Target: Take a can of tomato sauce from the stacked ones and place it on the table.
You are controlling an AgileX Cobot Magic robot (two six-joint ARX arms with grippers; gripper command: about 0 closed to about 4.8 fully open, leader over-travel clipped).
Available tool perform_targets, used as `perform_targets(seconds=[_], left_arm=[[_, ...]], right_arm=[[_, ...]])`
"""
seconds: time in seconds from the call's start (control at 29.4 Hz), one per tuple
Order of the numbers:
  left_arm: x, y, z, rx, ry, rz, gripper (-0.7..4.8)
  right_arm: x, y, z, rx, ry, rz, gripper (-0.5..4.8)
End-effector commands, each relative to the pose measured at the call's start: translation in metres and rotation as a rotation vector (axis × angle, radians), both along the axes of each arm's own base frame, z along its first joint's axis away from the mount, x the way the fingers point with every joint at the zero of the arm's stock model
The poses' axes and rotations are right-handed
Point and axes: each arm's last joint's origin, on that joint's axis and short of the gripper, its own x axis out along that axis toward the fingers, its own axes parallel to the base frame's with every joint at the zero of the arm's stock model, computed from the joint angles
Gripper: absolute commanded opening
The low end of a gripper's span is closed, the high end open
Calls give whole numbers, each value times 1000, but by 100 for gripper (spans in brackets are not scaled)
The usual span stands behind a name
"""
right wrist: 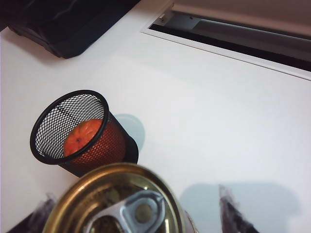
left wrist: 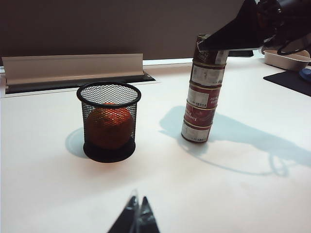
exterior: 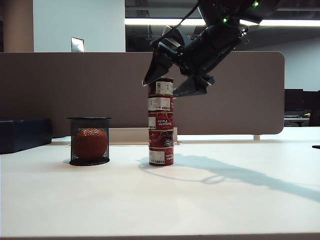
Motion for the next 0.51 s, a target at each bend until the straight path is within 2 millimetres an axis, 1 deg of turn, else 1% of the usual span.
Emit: perform_targets(seconds=[0.03,0.41,0.44,0.51], left_arm=[[0,0,2,0,-12,-4,-5],[0,0,-1,0,17,-3,-5],[0,0,-1,0,17,-3,-5],[0,0,-1,0,17,-3,-5]], right_arm=[[-1,1,5,9,-24,7,426],[0,1,9,24,-56,6,425],[1,1,10,24,-56,6,410],[1,2,12,25,-57,7,359]])
